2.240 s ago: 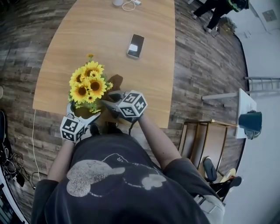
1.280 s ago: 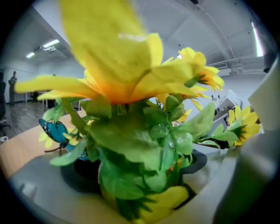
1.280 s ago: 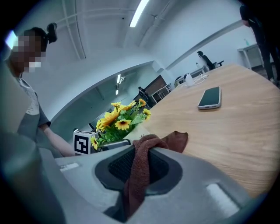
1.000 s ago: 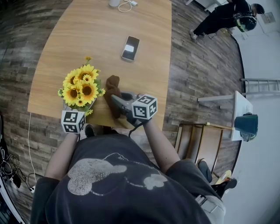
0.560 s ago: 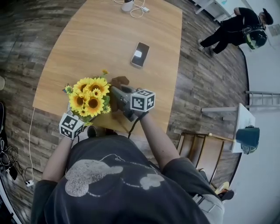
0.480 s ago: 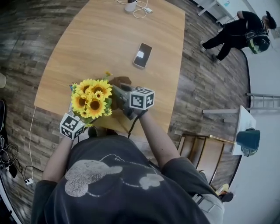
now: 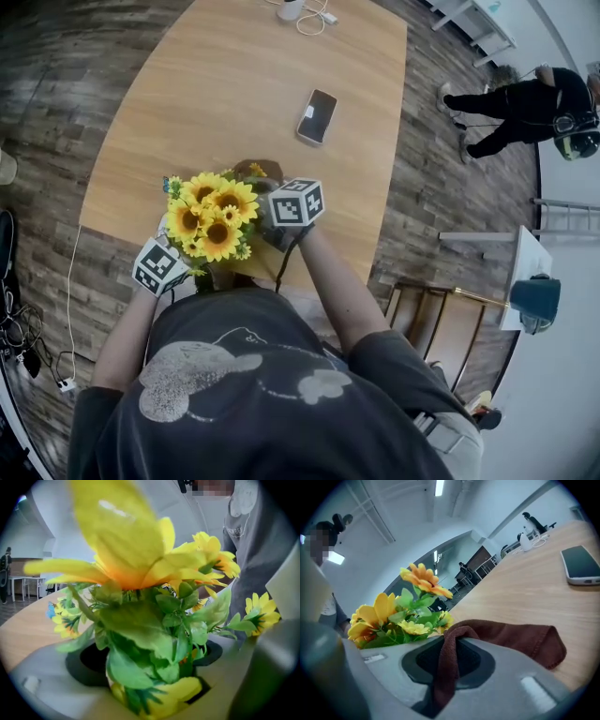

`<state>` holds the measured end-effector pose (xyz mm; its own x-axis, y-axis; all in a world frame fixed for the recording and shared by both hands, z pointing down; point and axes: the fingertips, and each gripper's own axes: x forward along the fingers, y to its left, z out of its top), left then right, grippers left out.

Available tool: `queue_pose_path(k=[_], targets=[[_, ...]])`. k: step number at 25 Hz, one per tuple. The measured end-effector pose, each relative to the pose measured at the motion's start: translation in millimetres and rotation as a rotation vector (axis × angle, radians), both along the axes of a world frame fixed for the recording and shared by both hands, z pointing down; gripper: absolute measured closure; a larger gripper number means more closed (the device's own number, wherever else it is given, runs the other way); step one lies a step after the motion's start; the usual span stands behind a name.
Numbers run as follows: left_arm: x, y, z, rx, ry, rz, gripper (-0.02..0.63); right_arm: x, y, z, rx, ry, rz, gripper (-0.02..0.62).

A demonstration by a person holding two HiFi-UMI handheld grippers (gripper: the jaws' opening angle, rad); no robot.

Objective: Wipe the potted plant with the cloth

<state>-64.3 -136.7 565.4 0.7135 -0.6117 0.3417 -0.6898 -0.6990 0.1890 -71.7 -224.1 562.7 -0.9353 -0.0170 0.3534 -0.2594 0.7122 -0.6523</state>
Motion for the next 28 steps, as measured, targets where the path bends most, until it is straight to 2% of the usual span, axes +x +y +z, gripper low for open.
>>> queue_pose_path(k=[11,15,22,28], targets=[[-2.7,-3.2,2.1,0.002,0.002,0.101,0.066,39.8,27.1,-1.8,-0.051,-0.053,0.102,0.551],[-2.5,-7.1,-1.6,-0.03,0.005,0.128,0.063,49.5,42.1,-3.0,-0.055,-0.06,0.158,0.551],[0.5,-12.6,-1.7,-0.037,0.032,0.189,0.06,43.7,94.0,2.1,-0.009,0.019,0.118,0.551],[1.8,-12.7,-1.5,-0.037,0.033,0.196,0.064,37.7,106.3,4.5,0.017,0.061,0.165,0.551]])
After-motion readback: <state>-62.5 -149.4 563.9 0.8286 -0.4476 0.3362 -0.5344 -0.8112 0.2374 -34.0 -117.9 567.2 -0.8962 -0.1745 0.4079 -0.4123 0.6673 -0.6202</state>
